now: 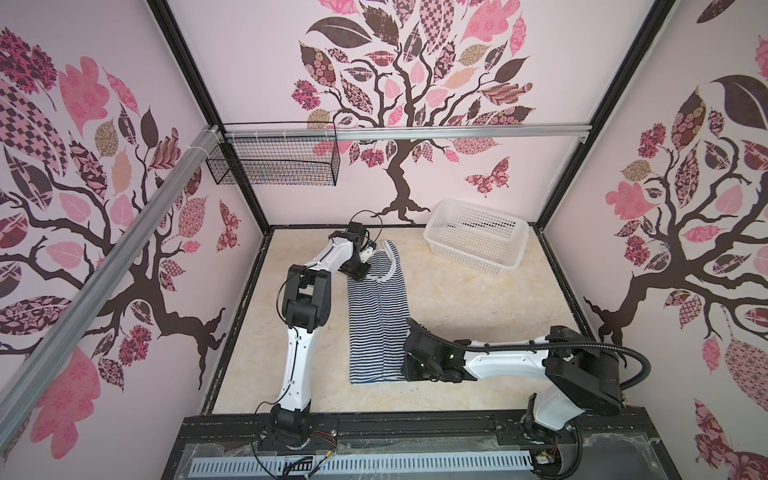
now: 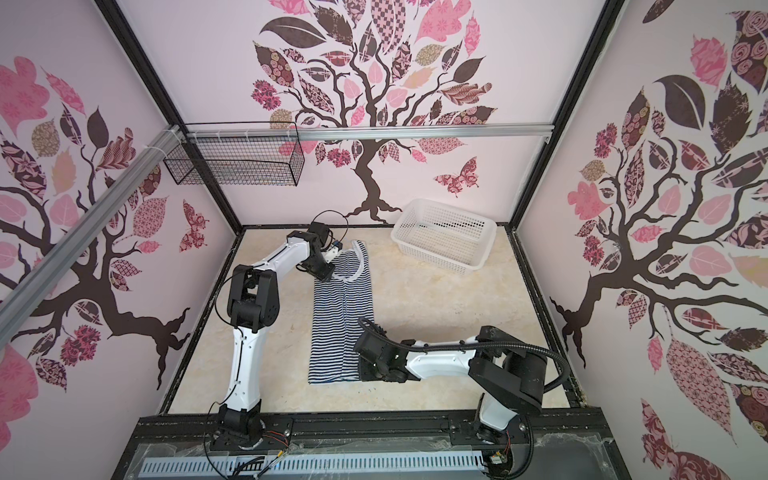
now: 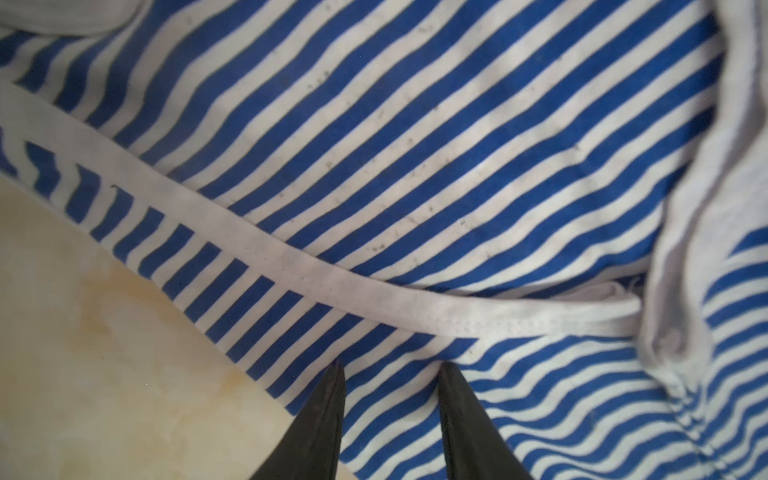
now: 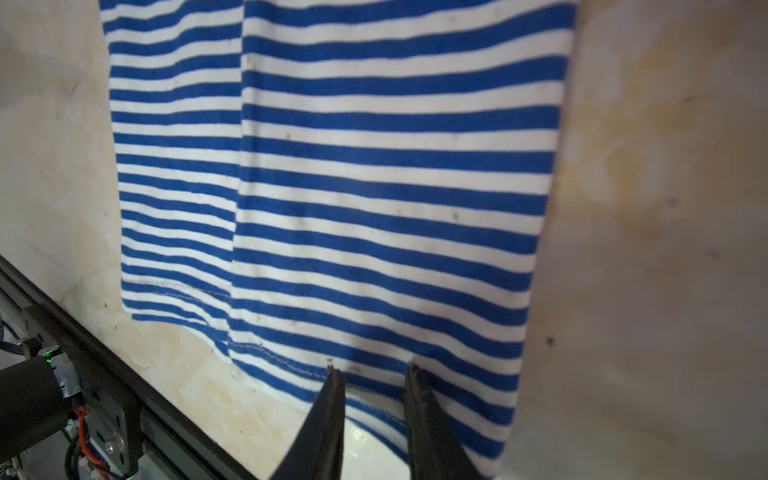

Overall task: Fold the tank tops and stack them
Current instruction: 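Lay the strip straight, neckline end farther, with both grippers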

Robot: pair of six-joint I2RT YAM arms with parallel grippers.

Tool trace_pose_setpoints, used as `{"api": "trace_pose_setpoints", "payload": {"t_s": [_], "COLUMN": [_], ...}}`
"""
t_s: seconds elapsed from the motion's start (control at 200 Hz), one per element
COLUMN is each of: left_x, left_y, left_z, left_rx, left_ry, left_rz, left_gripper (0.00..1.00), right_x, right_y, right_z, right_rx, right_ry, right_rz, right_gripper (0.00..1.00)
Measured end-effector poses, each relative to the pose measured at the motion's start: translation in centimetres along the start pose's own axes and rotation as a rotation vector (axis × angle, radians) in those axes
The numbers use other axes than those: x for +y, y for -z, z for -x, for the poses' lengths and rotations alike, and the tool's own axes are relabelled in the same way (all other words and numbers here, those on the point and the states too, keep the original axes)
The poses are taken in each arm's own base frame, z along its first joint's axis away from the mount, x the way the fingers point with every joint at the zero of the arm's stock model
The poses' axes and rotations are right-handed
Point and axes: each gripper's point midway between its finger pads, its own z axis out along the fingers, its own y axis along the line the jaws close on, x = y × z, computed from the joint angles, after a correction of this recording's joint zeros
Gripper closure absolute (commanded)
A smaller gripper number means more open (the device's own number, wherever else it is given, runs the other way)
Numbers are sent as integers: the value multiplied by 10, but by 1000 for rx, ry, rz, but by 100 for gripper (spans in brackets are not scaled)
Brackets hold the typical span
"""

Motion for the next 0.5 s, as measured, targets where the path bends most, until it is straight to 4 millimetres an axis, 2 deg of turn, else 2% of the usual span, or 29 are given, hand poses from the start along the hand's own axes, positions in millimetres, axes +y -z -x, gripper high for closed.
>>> {"api": "trace_pose_setpoints", "payload": {"t_s": [0.15,0.285,0.38,0.5], "left_x": [0,-6,-11,-15], "left_y": [0,7,27,75], "left_z": [-2,-20,-37,-53], "left_rx": [1,24,17,-63], "left_ry": [-1,1,12,33], "left_rz": [6,-4,-22,-25], "left_gripper": [59,58,54,52], "right_x": [22,20,19,39], "right_y": [-2,3,18,42], "right_z": [-13,-18,-11,7], "right_rx": [27,29,2,-56], "right_ry": [39,52,66,73], "right_rz": [14,-11,-36,10], "right_gripper": [68,65,56,47]}}
